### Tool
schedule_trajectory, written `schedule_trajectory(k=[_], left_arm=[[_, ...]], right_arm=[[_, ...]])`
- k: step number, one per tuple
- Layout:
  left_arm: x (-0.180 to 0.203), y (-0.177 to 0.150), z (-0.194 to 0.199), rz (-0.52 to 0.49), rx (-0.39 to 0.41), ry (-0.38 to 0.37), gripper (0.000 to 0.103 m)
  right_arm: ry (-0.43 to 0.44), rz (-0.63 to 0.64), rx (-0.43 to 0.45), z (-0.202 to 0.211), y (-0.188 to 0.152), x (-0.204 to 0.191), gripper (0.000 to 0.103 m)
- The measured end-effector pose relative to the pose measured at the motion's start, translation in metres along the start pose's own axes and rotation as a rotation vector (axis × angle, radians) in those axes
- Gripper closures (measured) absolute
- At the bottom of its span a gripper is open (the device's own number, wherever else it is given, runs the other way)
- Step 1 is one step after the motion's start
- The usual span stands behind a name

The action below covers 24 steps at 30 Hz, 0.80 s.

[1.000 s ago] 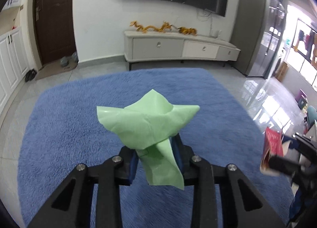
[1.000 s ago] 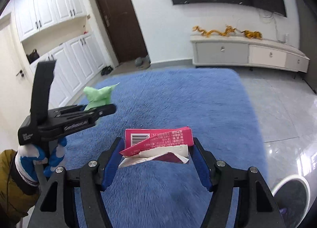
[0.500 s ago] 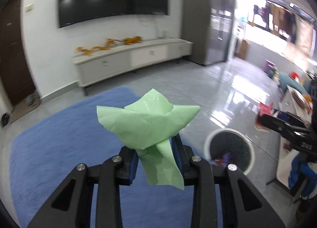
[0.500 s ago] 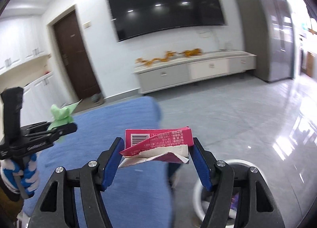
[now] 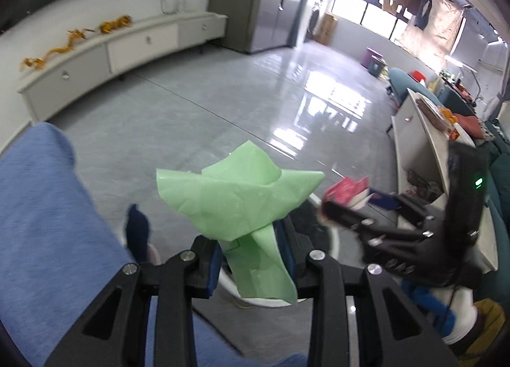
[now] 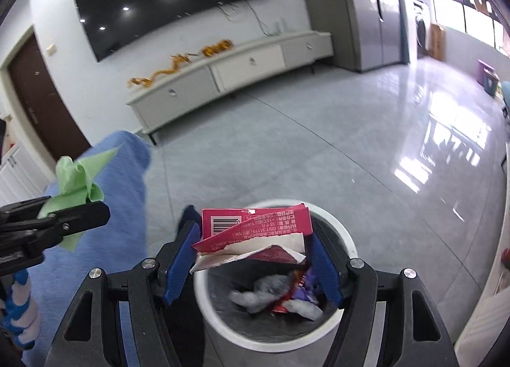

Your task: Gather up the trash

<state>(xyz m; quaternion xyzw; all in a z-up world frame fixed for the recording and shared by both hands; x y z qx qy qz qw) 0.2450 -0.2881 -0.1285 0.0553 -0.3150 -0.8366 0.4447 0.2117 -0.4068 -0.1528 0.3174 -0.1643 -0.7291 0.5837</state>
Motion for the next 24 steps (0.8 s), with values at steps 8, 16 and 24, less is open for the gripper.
schedule_trajectory(k=[8,16,24], left_arm=[[0.014,0.008,-0.024,0.019,0.001,-0.049,0.039],[0.003,0.008,0.014,0.041,0.134,0.023,0.04],[-0.02,-0.01,0.082,0.089,0.236,0.132,0.039]], right_arm=[[-0.048,-0.038,-0.028,-0.008,-0.015,0.028,0.02],[-0.043,-0.103,0.057,0.026,-0.012,0.029,0.002],[0.018,-0.064,0.194,0.089,0.001,-0.013,0.0]])
Point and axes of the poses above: each gripper's, at about its wrist camera, not at the fingertips, and z roughly against the way its jaws point, x to its right, y to its top, the point moved 7 cm from there along -z, roughly the way its jaws point, and after that the axes turned 4 degrees about -z, right-handed, at the moved point
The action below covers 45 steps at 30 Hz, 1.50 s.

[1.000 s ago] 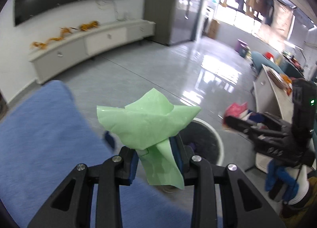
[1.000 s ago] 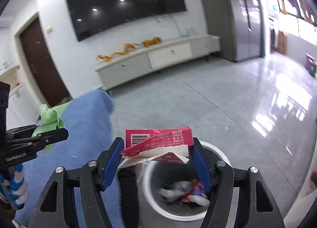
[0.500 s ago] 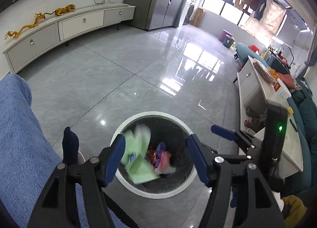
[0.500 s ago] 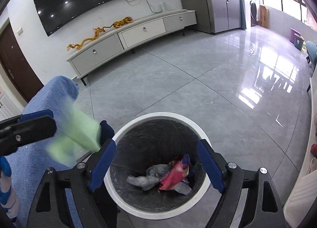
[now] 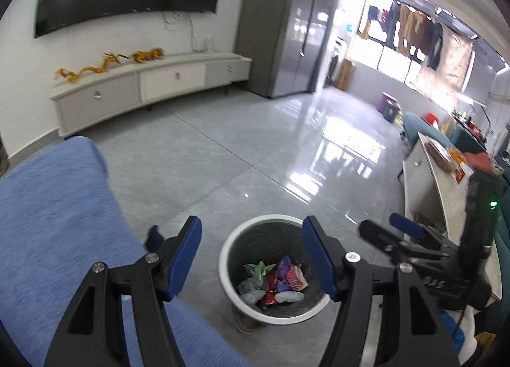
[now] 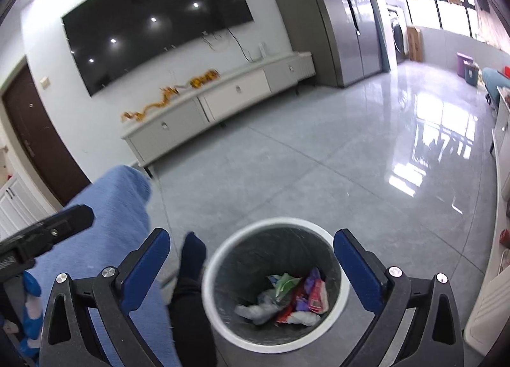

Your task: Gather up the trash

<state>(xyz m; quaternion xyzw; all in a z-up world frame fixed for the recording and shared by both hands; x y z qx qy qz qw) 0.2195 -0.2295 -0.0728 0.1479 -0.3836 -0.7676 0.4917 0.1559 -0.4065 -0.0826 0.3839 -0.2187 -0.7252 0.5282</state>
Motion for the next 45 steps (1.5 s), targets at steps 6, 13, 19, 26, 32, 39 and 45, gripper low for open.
schedule_trajectory(k=[6,13,19,26,32,39,45], left_arm=[[-0.039,-0.015,0.057,0.05,0.047,0.158,0.039],[-0.086,-0.045,0.14,0.101,0.14,0.399,0.039],[-0.12,-0.073,0.211,0.154,0.228,0.559,0.027],[-0.137,-0.101,0.267,0.19,0.307,0.667,0.013],[-0.14,-0.117,0.302,0.226,0.361,0.714,0.005],[-0.142,-0.129,0.334,0.239,0.411,0.751,0.004],[-0.141,-0.139,0.345,0.242,0.419,0.754,0.004]], right_arm=[[0.071,0.036,0.06,0.037,0.004,-0.052,0.0],[0.155,0.143,0.083,0.066,-0.013,-0.128,0.0],[0.161,0.206,0.102,0.083,-0.029,-0.169,0.0],[0.131,0.226,0.127,0.098,-0.045,-0.191,0.0],[0.132,0.24,0.14,0.108,-0.057,-0.206,0.0],[0.121,0.256,0.162,0.122,-0.065,-0.218,0.0],[0.104,0.274,0.166,0.127,-0.074,-0.225,0.0]])
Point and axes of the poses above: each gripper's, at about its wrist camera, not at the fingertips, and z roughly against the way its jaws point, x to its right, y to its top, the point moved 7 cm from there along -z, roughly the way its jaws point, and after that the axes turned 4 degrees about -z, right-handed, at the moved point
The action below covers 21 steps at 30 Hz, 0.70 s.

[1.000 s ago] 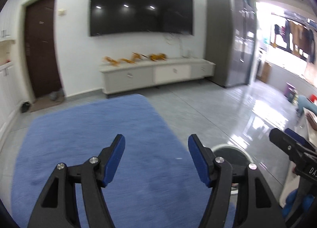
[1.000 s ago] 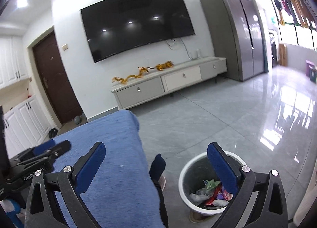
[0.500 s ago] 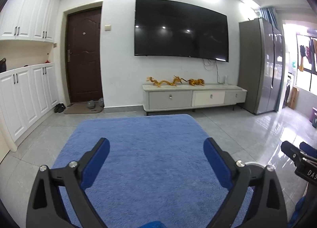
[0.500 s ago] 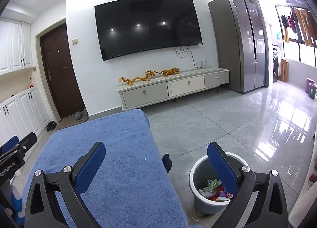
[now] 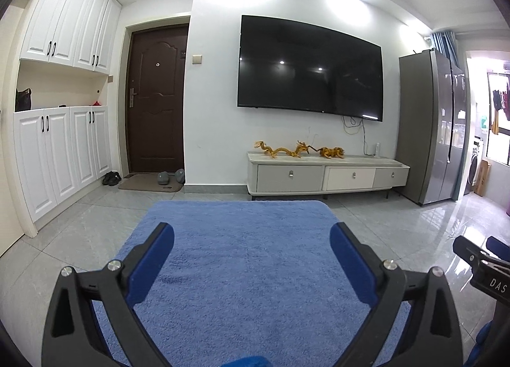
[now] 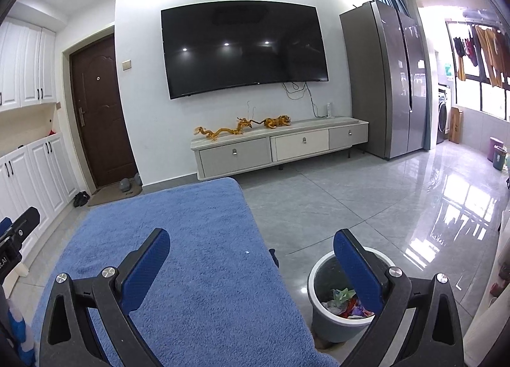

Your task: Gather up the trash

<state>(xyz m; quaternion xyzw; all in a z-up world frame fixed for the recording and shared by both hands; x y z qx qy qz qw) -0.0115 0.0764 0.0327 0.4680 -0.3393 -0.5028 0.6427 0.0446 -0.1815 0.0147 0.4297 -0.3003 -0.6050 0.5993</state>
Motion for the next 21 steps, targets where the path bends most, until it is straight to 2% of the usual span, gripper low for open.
schedule_trajectory(k=[21], left_arm=[[0.027,-0.01,0.012,-0.044,-0.044,-0.057,0.004]], right_arm=[[-0.074,-0.059,0.032,0.024,-0.016,0.016,0.0]])
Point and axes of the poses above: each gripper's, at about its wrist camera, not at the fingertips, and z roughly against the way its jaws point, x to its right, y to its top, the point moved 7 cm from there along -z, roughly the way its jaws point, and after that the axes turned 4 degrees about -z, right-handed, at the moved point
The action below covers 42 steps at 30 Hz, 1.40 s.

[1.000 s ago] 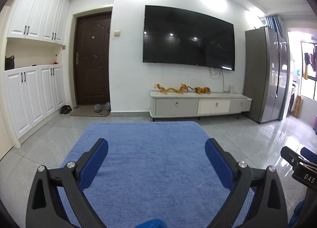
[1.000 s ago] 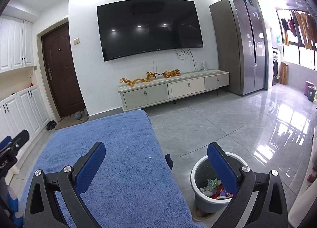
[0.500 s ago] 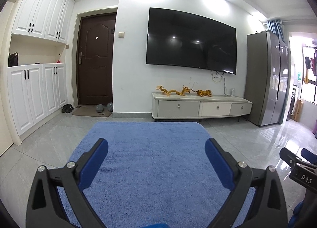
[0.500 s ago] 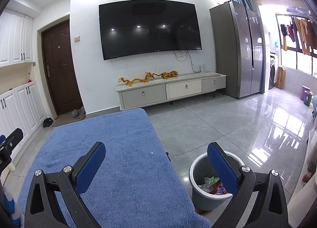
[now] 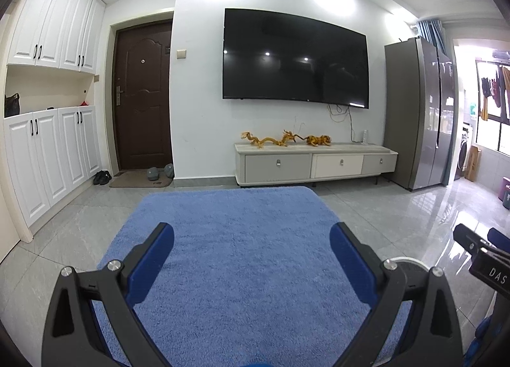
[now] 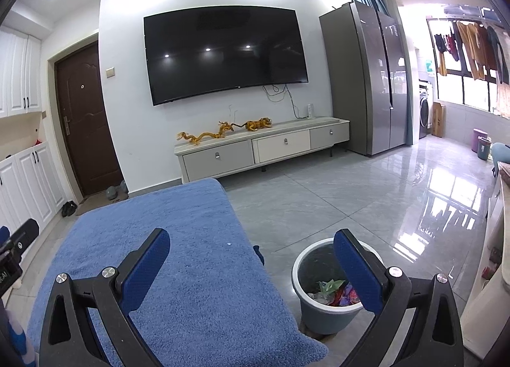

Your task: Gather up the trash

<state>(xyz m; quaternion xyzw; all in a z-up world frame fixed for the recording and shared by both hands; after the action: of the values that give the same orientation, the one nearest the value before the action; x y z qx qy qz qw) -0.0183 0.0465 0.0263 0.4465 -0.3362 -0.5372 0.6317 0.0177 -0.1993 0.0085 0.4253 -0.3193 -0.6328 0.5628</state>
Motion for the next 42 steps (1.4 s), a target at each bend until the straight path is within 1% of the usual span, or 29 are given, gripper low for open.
schedule_trajectory(k=[6,9,42], left_arm=[[0.002,-0.007,-0.009,0.005,-0.044,-0.024,0.004],[0.004,-0.008,-0.01,0.01,-0.054,-0.031,0.004],[0.011,-0.015,-0.017,-0.011,-0.086,-0.057,0.004]], right_arm=[[-0.021,-0.01,0.006,0.002,-0.002,0.006,0.0],[-0.028,-0.013,0.005,0.002,-0.003,0.008,0.0],[-0.039,-0.017,-0.009,0.001,-0.011,0.011,0.0]])
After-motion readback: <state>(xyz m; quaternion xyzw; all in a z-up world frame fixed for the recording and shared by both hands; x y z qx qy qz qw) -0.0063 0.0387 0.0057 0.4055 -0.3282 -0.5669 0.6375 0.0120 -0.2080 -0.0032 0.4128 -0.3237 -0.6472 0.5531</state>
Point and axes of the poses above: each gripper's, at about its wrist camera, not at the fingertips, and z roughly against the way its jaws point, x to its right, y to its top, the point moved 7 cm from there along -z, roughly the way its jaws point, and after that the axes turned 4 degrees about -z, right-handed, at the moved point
